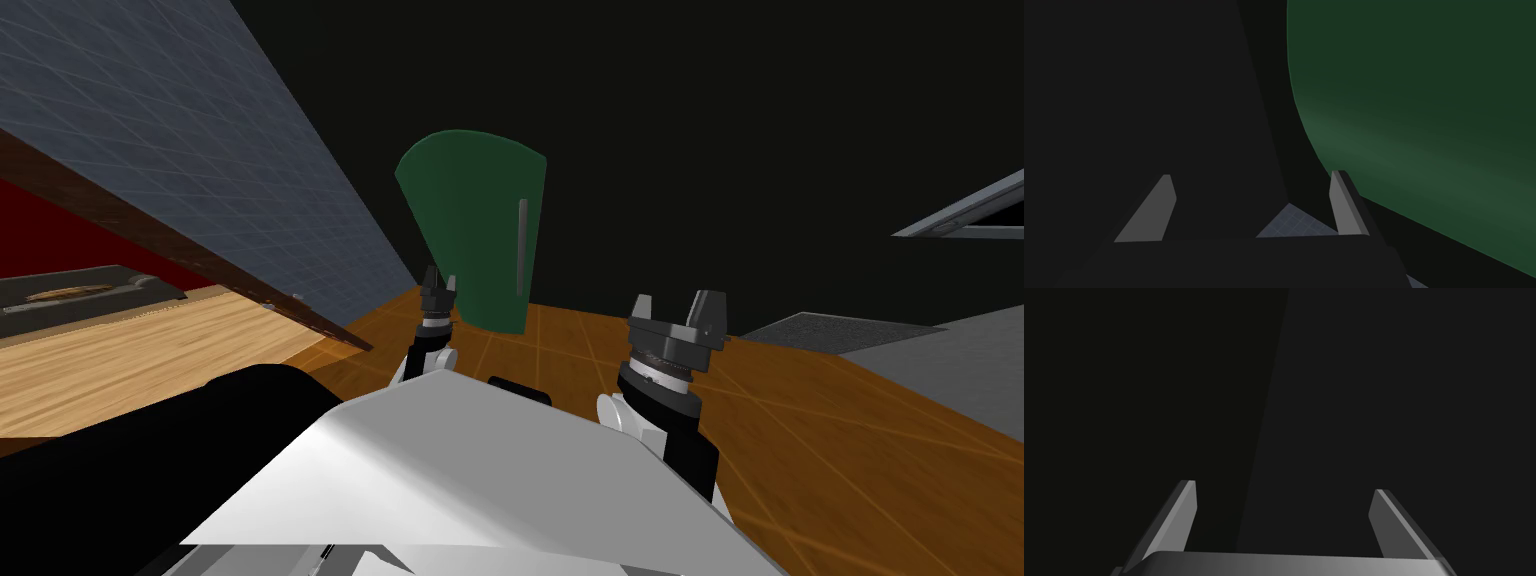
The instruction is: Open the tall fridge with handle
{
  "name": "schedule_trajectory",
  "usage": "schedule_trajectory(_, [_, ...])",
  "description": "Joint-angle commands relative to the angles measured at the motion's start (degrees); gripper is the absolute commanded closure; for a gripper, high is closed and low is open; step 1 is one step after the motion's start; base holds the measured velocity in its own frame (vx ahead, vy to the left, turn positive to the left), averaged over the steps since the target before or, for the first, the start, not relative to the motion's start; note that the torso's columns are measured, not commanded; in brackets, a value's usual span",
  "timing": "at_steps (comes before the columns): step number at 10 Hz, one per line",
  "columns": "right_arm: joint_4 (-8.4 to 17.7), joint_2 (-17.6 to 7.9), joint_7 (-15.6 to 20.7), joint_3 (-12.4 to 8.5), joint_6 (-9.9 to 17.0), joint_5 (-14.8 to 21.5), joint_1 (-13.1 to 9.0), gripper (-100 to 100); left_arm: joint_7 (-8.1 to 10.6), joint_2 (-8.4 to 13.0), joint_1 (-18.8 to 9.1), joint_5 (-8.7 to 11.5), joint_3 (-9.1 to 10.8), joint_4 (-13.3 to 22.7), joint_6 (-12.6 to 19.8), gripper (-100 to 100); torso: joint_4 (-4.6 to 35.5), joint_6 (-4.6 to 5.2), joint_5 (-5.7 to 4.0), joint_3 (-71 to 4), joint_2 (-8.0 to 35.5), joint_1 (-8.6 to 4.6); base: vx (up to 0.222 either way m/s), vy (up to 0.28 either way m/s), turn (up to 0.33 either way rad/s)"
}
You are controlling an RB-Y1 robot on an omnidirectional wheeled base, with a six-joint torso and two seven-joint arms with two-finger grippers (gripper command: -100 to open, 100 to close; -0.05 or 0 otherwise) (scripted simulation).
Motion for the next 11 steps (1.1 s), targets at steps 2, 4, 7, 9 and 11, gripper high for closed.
schedule_trajectory(2, [0.00, 0.00, 0.00, 0.00, 0.00, 0.00, 0.00, 0, 0.00, 0.00, 0.00, 0.00, 0.00, 0.00, 0.00, 0, 6.00, 0.00, 0.00, -12.00, 5.97, 0.00, 0.000, 0.000, 0.000])
schedule_trajectory(4, [-0.01, 0.00, 0.00, 0.00, 0.00, 0.00, 0.00, 0, 0.00, 0.00, 0.00, 0.00, 0.00, -0.01, 0.00, 0, 14.24, 0.00, 0.00, -28.50, 14.22, 0.00, 0.000, 0.000, 0.000])
schedule_trajectory(7, [-0.02, 0.00, 0.00, 0.00, 0.00, 0.00, 0.00, 0, 0.00, 0.00, 0.00, 0.00, 0.00, -0.01, 0.00, 0, 26.91, 0.00, 0.00, -53.81, 26.93, 0.00, 0.000, 0.000, 0.000])
schedule_trajectory(9, [-0.02, 0.00, 0.00, 0.00, -0.01, 0.00, 0.00, 0, 0.00, 0.00, 0.00, 0.00, 0.00, -0.02, -0.01, 0, 35.37, 0.00, 0.00, -70.73, 35.39, 0.00, 0.000, 0.000, 0.000])
schedule_trajectory(11, [0.00, 0.00, 0.00, 0.00, 0.00, 0.00, 0.00, 0, -0.42, 4.18, -2.71, 0.38, -0.50, 2.11, 1.56, -100, 41.48, 0.01, 0.02, -83.15, 41.52, 0.07, 0.019, 0.033, -0.062])
